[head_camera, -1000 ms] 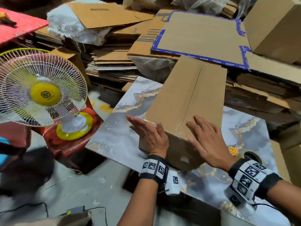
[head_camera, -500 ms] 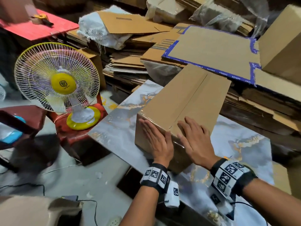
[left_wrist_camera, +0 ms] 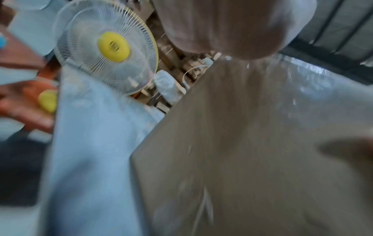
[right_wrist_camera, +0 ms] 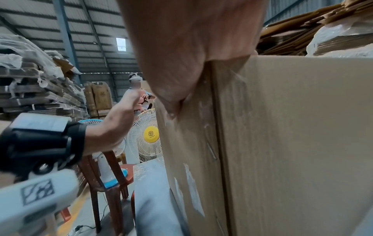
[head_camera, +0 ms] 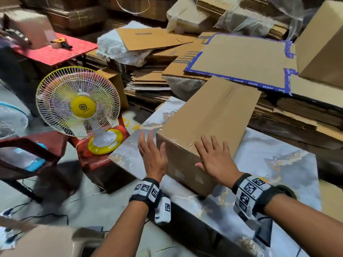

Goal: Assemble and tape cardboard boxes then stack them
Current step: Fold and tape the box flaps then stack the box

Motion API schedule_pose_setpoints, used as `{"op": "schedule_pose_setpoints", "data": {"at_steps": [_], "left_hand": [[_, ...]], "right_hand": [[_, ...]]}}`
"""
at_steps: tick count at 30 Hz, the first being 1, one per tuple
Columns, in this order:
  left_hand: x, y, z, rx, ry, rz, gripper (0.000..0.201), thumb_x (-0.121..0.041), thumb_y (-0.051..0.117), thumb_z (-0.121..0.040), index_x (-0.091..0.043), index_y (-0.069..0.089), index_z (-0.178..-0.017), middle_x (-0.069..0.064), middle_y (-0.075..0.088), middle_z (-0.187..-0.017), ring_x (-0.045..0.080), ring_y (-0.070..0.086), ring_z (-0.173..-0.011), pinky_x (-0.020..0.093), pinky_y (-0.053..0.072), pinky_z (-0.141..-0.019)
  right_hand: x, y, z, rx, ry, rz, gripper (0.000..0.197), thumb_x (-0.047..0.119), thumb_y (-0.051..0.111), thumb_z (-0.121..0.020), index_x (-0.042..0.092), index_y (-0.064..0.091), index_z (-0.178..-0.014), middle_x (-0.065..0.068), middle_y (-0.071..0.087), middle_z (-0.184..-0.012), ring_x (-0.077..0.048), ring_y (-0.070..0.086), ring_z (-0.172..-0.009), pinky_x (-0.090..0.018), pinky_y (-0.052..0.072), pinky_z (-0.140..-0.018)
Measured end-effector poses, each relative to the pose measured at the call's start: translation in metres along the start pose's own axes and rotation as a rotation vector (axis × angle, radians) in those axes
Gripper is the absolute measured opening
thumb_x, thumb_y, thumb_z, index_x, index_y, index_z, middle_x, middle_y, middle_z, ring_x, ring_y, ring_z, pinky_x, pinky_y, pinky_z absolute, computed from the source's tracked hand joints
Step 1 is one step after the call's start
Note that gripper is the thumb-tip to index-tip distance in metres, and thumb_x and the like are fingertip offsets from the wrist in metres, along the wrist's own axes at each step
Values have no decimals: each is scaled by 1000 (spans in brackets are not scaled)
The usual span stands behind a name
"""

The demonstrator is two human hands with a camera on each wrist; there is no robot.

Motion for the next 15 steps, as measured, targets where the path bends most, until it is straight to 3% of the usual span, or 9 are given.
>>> {"op": "schedule_pose_setpoints", "data": {"at_steps": [1,4,6,11,13,15], "left_hand": [[-3,-4,-15,11,46,-6,54,-38,38,-103,-3,39,-144,27,27,-155,42,25,-145,54,21,-118],[-19,-10,-56,120,276,-37,50,-39,38,-103,-7,42,-141,27,29,-156,43,24,-147,46,14,-122],[-29,-5,-76,257,429,-66,56,-43,38,-102,-5,42,-142,26,32,-156,41,25,-148,44,16,-123],[-46,13,-103,561,610,-138,81,-62,25,-102,3,39,-149,26,38,-154,39,35,-144,47,28,-121],[-48,18,-100,663,663,-148,85,-65,24,-101,4,40,-148,27,42,-151,40,42,-139,44,31,-116],[-45,24,-94,741,748,-218,88,-68,18,-100,2,46,-145,27,48,-146,41,49,-133,48,39,-111]], "right_hand": [[-2,0,1,7,-1,-13,75,62,26,-101,20,12,-162,-11,2,-170,-42,5,-154,-67,15,-116],[-4,-2,3,-33,-37,-61,94,70,-16,-86,22,16,-161,-9,7,-170,-41,8,-154,-66,16,-117],[-4,-1,3,-19,-33,-52,104,70,-25,-79,22,18,-161,-9,9,-169,-41,8,-154,-66,16,-117],[-1,-4,0,3,-15,-84,75,58,8,-96,21,19,-161,-9,8,-169,-41,7,-154,-65,12,-118],[-7,-2,3,-60,-27,-172,70,59,23,-97,22,36,-155,-8,24,-166,-38,19,-152,-65,17,-119],[-15,0,9,-248,-41,-363,60,59,40,-97,17,61,-135,-8,52,-149,-32,42,-142,-62,31,-114]]}}
Point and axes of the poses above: each hand's wrist, its own z-axis away from the middle knuckle, its own y-axis out of the palm, x = y × z, the point moved 3 cm from there along -z, towards the middle knuckle
